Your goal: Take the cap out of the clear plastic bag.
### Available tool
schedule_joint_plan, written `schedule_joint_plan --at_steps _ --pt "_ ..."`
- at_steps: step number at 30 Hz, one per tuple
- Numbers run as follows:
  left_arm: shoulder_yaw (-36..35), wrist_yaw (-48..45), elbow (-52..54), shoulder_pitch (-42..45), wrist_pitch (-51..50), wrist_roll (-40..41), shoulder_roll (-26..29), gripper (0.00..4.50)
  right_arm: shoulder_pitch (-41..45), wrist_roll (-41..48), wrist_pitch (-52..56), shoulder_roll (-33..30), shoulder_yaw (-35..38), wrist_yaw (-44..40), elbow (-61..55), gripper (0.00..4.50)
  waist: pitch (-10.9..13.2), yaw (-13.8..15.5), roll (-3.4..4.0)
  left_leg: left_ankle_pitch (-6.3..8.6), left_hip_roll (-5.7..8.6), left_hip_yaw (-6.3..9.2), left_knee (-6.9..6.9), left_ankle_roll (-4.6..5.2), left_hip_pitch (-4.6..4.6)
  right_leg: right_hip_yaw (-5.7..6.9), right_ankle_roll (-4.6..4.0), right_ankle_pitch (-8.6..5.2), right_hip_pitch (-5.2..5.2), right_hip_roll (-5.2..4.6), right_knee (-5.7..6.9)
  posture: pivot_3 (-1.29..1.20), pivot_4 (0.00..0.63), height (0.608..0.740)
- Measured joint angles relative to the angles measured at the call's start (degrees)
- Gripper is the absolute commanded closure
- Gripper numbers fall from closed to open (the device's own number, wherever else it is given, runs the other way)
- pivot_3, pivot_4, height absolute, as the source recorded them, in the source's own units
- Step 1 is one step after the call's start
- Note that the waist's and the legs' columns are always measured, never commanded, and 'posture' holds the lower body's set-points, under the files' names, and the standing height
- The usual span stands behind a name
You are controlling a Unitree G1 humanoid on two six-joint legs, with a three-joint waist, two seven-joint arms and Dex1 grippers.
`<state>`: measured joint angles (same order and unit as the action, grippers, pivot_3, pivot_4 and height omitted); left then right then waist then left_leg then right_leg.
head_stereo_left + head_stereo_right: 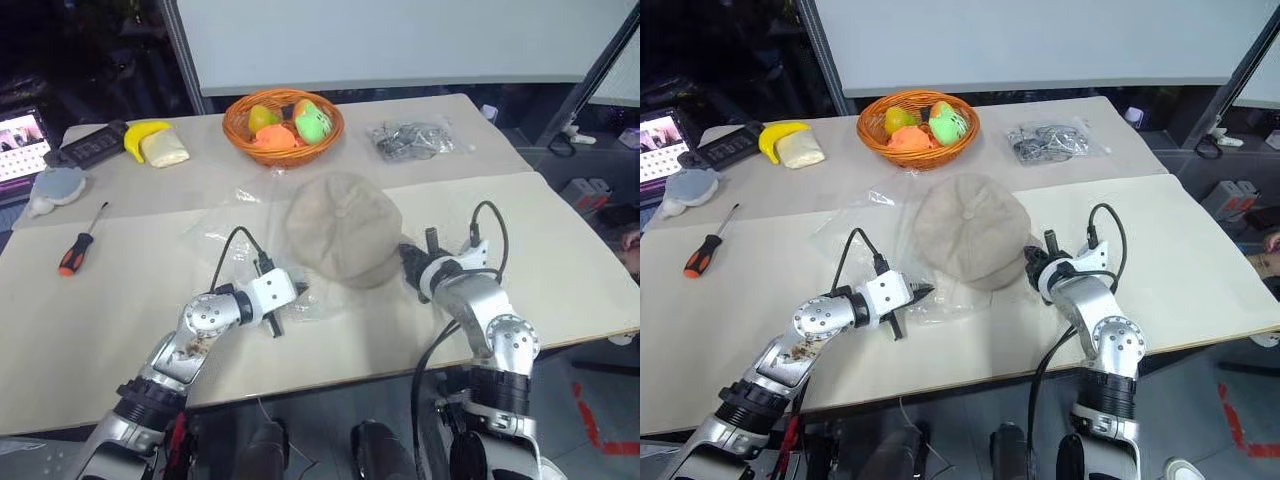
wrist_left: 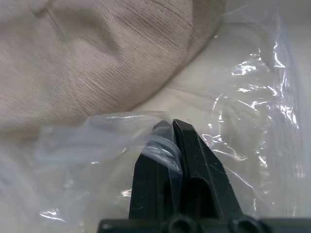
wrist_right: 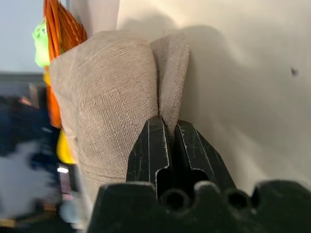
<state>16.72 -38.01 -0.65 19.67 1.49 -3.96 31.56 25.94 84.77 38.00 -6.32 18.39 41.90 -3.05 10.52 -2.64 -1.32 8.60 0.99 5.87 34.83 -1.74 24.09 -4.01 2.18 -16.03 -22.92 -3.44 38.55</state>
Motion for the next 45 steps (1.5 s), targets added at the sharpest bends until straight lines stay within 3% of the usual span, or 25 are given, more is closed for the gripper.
schedule_joint_plan --at_steps 3,4,7,16,18,22,27,36,41,45 --pt "-0.6 2.0 -2.1 -1.2 5.0 -2.1 0.7 4.50 -0.7 -1.5 0.0 0.1 -0.4 0.0 0.3 4.45 -0.1 0.0 0.00 0.01 0.01 0.00 -0.01 0.00 -0.31 0.00 0.01 -0.01 0.38 -0.01 -0.09 0.00 0.150 0.740" --pt "-0.9 2.7 -3.1 -1.9 6.6 -2.8 1.0 4.50 -1.0 -1.9 0.1 0.1 -0.5 -0.1 0.4 3.74 -0.2 0.0 0.00 0.02 0.00 0.00 -0.04 0.03 -0.52 0.01 0.01 -0.02 0.61 -0.01 -0.18 0.00 0.150 0.740" --pt "-2.3 3.8 -5.0 -3.1 9.6 -3.0 1.6 3.72 -2.1 -4.3 1.1 -0.7 -0.9 -0.1 1.4 2.90 -0.5 0.0 -0.03 0.03 -0.05 0.00 -0.09 0.04 -0.70 0.03 0.01 -0.02 0.77 0.01 -0.33 0.00 0.150 0.740" --pt "-4.7 2.5 -2.4 -5.2 9.9 -2.4 1.9 0.56 -0.5 -8.7 1.5 -1.5 -0.7 -3.5 2.6 0.01 -0.9 0.2 -0.03 0.03 -0.06 -0.01 -0.03 0.04 -0.73 0.02 0.02 -0.01 0.85 0.02 -0.37 0.00 0.150 0.740" --pt "-4.7 1.4 -0.4 -5.1 9.5 -1.5 1.5 0.07 0.0 -9.3 1.6 -1.9 -0.6 -4.0 2.8 0.00 -0.9 0.4 -0.03 0.03 -0.05 0.00 -0.02 0.04 -0.71 0.02 0.05 0.00 0.87 0.01 -0.42 0.00 0.150 0.740" --pt "-4.1 -1.8 4.6 -3.7 7.2 2.2 -1.0 0.07 0.6 -9.7 2.1 -2.5 0.2 -4.2 3.8 0.00 -0.9 0.6 -0.04 0.03 -0.03 0.01 0.00 0.04 -0.63 0.03 0.06 0.01 0.86 0.00 -0.46 0.00 0.150 0.740" --pt "-2.6 -7.5 13.6 -2.4 -1.8 13.4 -5.4 0.07 1.9 -11.2 2.9 -4.2 0.6 -5.0 5.4 0.00 -0.9 0.5 -0.04 0.03 -0.03 0.01 -0.01 0.05 -0.60 0.04 0.06 0.01 0.84 0.01 -0.48 0.00 0.150 0.740" --pt "-4.1 -9.1 17.9 0.9 -17.6 24.7 -8.5 0.07 -0.9 -11.1 8.1 -14.5 7.0 -7.5 4.7 0.00 -0.9 0.2 0.02 0.09 0.02 0.02 0.04 0.16 -0.31 0.06 0.10 -0.01 0.69 0.00 -0.55 0.00 0.150 0.740" --pt "-8.8 -5.1 19.3 1.3 -21.8 26.8 -8.7 0.07 1.3 -9.7 8.1 -22.7 12.7 -17.1 5.1 0.00 -0.7 -0.5 0.31 0.14 0.00 -0.04 0.02 0.25 -0.32 0.01 0.17 -0.06 0.66 0.03 -0.55 0.00 0.150 0.740" --pt "-23.4 11.3 20.3 3.8 -27.1 28.5 -12.0 0.07 1.4 -26.0 4.3 -39.3 3.2 -36.2 1.6 0.00 -0.4 -0.3 0.53 0.21 -0.06 -0.05 0.11 0.36 -0.30 0.03 0.58 -0.28 0.62 0.09 -0.61 0.00 0.150 0.740"
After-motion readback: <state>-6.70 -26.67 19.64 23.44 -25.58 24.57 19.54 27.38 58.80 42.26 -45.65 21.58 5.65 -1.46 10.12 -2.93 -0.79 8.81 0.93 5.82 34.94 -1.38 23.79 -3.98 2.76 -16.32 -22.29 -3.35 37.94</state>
